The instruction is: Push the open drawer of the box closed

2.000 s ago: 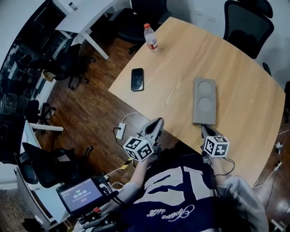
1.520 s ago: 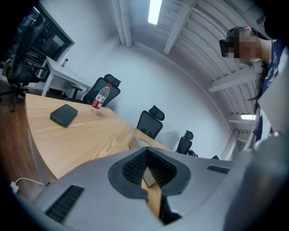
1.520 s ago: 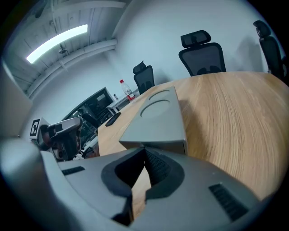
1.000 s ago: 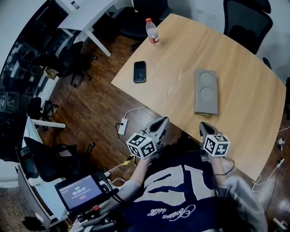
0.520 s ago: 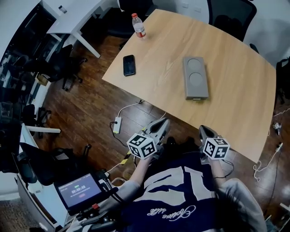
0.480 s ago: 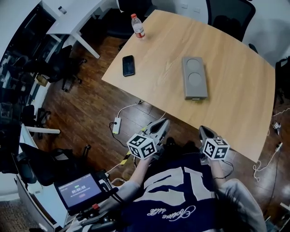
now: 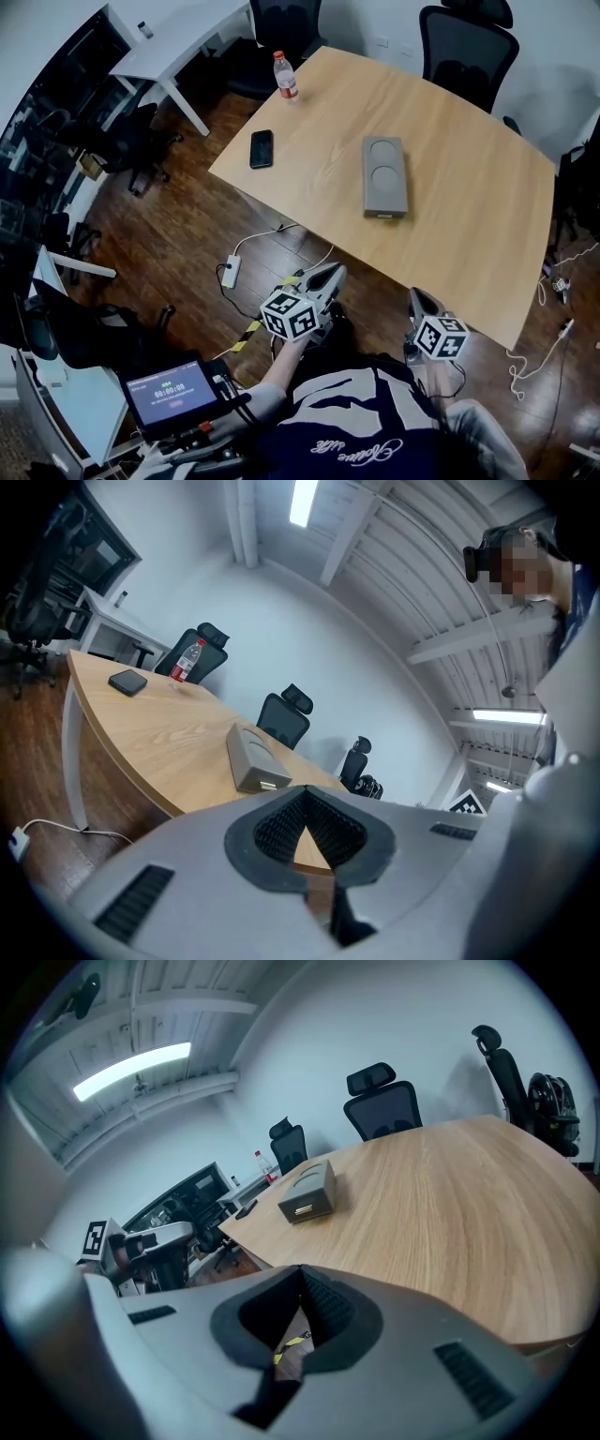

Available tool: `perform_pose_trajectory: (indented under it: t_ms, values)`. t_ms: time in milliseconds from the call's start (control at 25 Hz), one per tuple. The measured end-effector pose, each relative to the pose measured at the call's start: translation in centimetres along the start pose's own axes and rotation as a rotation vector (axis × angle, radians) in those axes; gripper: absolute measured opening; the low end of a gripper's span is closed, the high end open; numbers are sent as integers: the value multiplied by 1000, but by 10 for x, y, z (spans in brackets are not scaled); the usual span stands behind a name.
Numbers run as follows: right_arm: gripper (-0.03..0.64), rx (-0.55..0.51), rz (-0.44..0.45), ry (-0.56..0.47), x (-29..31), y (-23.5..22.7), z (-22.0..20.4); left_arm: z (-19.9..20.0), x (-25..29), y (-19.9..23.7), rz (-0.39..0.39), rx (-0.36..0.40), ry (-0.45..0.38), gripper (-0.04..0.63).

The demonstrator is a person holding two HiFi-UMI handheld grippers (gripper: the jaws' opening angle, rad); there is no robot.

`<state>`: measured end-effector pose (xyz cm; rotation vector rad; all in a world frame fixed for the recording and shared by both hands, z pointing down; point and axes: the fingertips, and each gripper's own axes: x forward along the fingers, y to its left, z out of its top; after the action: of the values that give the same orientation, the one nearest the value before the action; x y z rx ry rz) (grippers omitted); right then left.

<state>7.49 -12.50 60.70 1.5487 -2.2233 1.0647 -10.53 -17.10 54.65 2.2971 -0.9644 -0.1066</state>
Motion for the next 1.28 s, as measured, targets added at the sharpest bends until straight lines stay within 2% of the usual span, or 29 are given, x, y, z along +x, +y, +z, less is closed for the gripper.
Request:
perform_pose_trajectory:
  t_ms: [200,400,560,840,1000,1280]
  values:
    - [-3,-38,55,-69,-52,-4,-3,-42,-4,-54,-14,6,29,2]
    - [-3,-90,107,-89,-103,-4,-24,-96,-21,-120,-27,-5,61,3]
    - [-3,-130,137,-112,-127,-3,-37,-128,-39,-147,-22,11,69,3]
    - [-3,-142,208,-151,-163,7,-50,-131,-70,-181,14,50,-25,2]
    - [-3,-138,239,-172,-171,11,-50,-133,-74,-189,18,68,-27,3]
    - [-3,-153,268,-151,-178,10,-59,-136,-79,-201,19,90,-40,2]
